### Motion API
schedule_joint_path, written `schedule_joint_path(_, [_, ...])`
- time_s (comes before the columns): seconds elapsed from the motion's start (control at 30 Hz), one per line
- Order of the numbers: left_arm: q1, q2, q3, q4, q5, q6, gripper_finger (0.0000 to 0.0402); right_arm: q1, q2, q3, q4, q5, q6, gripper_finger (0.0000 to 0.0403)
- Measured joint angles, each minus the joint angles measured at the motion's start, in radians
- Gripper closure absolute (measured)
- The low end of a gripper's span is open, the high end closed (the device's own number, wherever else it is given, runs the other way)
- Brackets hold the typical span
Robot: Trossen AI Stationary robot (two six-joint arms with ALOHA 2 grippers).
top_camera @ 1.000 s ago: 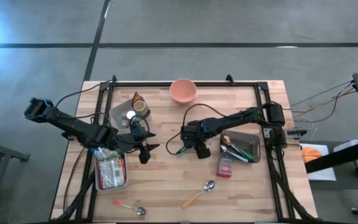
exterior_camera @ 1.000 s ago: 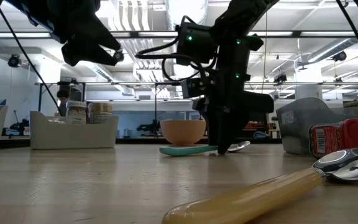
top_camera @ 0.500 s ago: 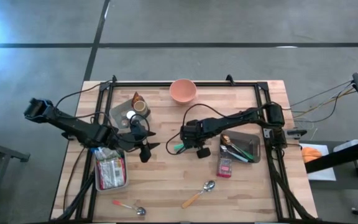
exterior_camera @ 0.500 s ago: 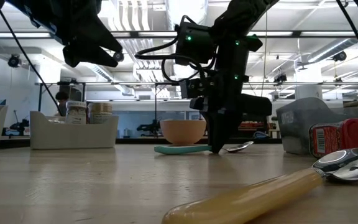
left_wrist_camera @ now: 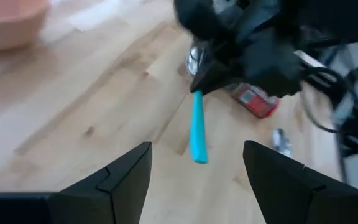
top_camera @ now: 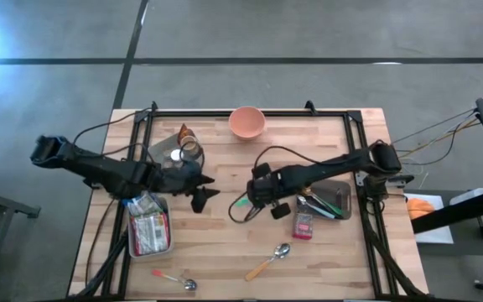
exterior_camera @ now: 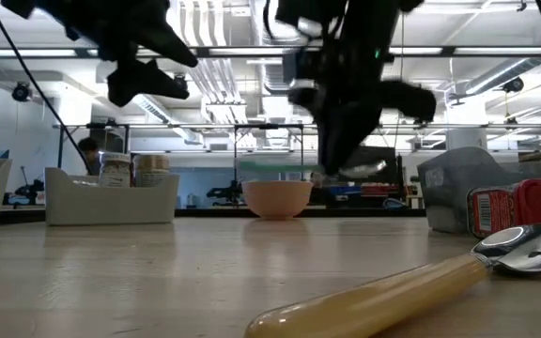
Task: Pick & Place Food Item
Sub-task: Put the light blue spoon into the black bin
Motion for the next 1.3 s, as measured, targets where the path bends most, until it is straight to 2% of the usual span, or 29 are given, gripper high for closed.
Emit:
schedule_joint_path(0.2, [0.139, 0.002, 0.034, 0.007, 0.14, 0.007, 0.0146, 0.086, -0.006, 0.088, -0.086, 0.1, -0.014, 0.0381])
schedule_joint_path(0.3, [0.196, 0.008, 0.035, 0.01, 0.272, 0.007, 0.0146, 0.124, -0.006, 0.137, -0.121, 0.143, -0.032, 0.0381])
schedule_joint_path(0.53, [0.2, 0.117, 0.035, 0.161, 0.489, 0.006, 0.0146, 0.163, -0.007, 0.213, -0.147, 0.16, -0.063, 0.0381])
schedule_joint_path(0.73, [0.182, 0.26, 0.08, 0.21, 0.574, -0.017, 0.0146, 0.169, -0.008, 0.223, -0.165, 0.182, -0.056, 0.0381])
schedule_joint_path(1.03, [0.152, 0.446, 0.222, 0.214, 0.706, -0.021, 0.0146, 0.175, -0.008, 0.222, -0.195, 0.215, -0.053, 0.0381])
schedule_joint_path(1.3, [0.149, 0.533, 0.277, 0.211, 0.755, -0.028, 0.0146, 0.185, -0.008, 0.221, -0.195, 0.238, -0.053, 0.0381])
